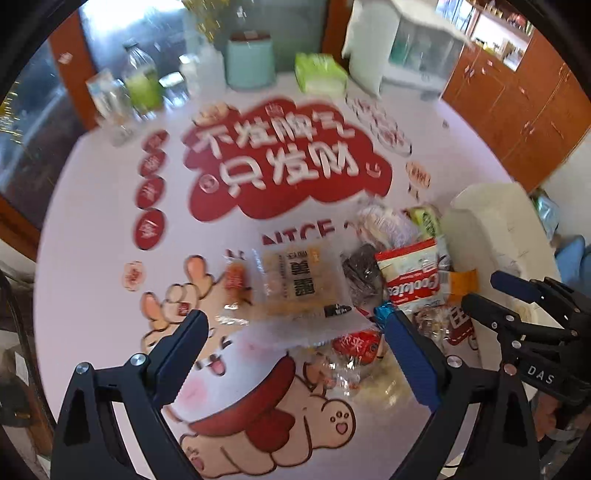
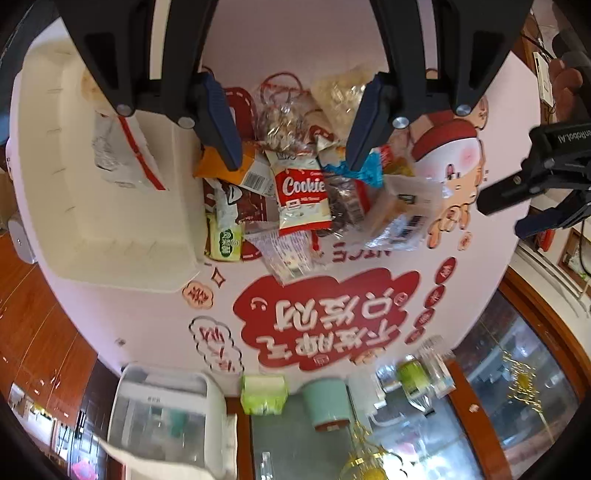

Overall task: Organize snacks
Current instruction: 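Move both tools back over the snack pile, then grasp the square pastry pack with the left tool while the right grasps a red-white bag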

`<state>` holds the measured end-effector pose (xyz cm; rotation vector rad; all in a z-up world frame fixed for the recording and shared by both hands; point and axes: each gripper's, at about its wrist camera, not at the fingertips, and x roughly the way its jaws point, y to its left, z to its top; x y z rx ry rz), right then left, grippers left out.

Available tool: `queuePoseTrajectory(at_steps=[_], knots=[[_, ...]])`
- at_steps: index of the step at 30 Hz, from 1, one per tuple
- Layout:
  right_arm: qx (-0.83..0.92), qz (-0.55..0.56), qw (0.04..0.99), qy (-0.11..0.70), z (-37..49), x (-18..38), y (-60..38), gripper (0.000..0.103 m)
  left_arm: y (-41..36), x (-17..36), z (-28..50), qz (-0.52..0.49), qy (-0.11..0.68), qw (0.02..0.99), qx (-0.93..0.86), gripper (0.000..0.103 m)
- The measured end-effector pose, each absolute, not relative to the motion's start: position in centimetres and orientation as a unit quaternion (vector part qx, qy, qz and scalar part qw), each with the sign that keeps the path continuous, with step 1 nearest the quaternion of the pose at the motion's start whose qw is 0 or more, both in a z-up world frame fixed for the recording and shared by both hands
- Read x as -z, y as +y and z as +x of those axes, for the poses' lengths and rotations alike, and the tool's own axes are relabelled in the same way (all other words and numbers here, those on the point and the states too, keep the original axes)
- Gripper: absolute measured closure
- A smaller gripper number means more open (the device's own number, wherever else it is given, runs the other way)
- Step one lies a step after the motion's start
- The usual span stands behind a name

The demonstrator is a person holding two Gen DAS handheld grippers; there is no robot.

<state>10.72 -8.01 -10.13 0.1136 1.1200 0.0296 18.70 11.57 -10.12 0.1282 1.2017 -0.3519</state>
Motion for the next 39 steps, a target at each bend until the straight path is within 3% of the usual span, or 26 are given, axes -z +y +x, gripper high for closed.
queuePoseTrajectory(at_steps=[20, 23, 26, 29, 39], knots=[[-0.041, -0.007, 0.806, 0.590, 17.2, 17.6, -6.6, 0.044, 8.2, 20.0, 25.0, 0.039, 0.660, 0.739, 0.130, 0.007], [-0.050, -0.008, 0.803, 0.594, 17.4, 18.2, -6.5, 0.045, 8.3, 20.6, 25.2, 0.028, 0.667, 0.734, 0.127, 0.015], [-0.061, -0.013, 0.805, 0.590, 17.5, 18.3, -6.0, 0.062, 8.5, 20.8, 25.2, 0.015, 0.669, 0.732, 0.124, 0.021], [-0.073, -0.015, 0.807, 0.586, 17.2, 18.2, -5.5, 0.072, 8.6, 20.7, 24.9, 0.014, 0.663, 0.739, 0.120, 0.024], [-0.081, -0.004, 0.824, 0.560, 15.9, 16.4, -5.3, 0.089, 9.6, 18.6, 23.0, 0.023, 0.633, 0.768, 0.097, 0.037]])
